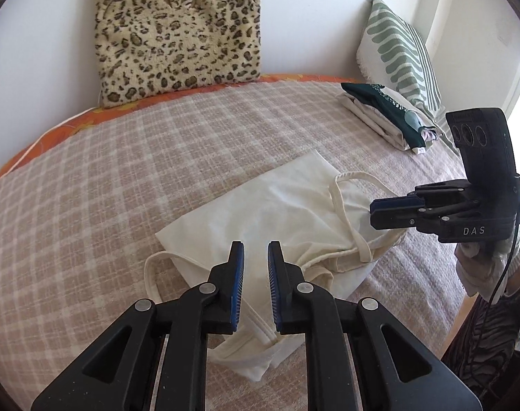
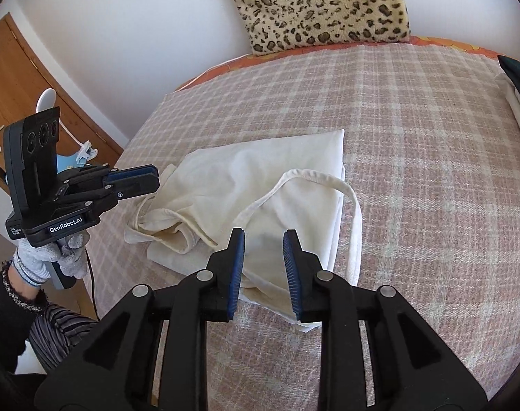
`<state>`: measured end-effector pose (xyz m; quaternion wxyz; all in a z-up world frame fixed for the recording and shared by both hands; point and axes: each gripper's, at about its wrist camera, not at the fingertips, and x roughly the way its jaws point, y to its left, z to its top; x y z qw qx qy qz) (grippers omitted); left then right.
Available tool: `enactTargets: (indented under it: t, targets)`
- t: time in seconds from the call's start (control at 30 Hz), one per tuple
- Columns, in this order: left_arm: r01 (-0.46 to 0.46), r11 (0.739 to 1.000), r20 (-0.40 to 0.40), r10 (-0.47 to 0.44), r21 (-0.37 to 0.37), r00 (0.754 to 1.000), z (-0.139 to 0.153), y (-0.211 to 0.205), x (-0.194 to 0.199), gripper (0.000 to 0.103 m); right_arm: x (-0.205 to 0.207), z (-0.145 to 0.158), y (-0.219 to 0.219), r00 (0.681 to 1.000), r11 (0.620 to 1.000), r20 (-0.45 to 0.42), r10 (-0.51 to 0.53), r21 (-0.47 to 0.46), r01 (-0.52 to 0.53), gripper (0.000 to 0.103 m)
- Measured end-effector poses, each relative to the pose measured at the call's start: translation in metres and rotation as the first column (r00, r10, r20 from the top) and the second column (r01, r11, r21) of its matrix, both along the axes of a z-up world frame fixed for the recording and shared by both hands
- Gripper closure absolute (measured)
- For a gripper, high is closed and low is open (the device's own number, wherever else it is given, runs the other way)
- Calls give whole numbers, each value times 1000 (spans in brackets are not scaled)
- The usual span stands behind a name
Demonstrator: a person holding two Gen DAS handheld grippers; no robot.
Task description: Fold small clothes
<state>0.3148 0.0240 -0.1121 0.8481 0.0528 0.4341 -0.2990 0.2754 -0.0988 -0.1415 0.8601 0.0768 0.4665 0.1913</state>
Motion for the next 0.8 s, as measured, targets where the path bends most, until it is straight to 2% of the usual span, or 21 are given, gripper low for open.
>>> enactTargets:
  t: [0.13,0.23,0.27,0.4,0.5,0.57,0.67,0.8]
  targets:
    - [126,991,-55,-124,34,991,-12,-9,-21,91,-10,0,-1,1000,994,6,9,-107,-8,78]
    - [184,983,-100,-181,25,979,-16,-5,-42,91,-16,-6,-4,1000,967,7,-18,-254,19,78]
    - [191,981,-105,-187,27,977,-18,-3,-48,91,-18,-8,-5,1000,963,5,-17,-269,18,78]
    - [174,985,-115,-171,18,979,-18,8,-63,91,-31,2,-10,999,964,33,-12,-264,20,78]
    - [116,993,-48,-117,-22,992,3,18,-64,91,-42,20,-5,994,973,109,17,-230,8,78]
    - [83,995,-1,-83,-46,997,16,23,-56,91,-42,25,3,992,978,124,39,-210,-12,78]
    - [36,999,22,-35,-29,999,18,21,-35,91,-30,14,10,996,978,82,31,-209,-13,66]
    - [23,998,23,-24,60,999,-1,7,-18,91,-13,-8,16,1000,977,14,18,-211,-15,65]
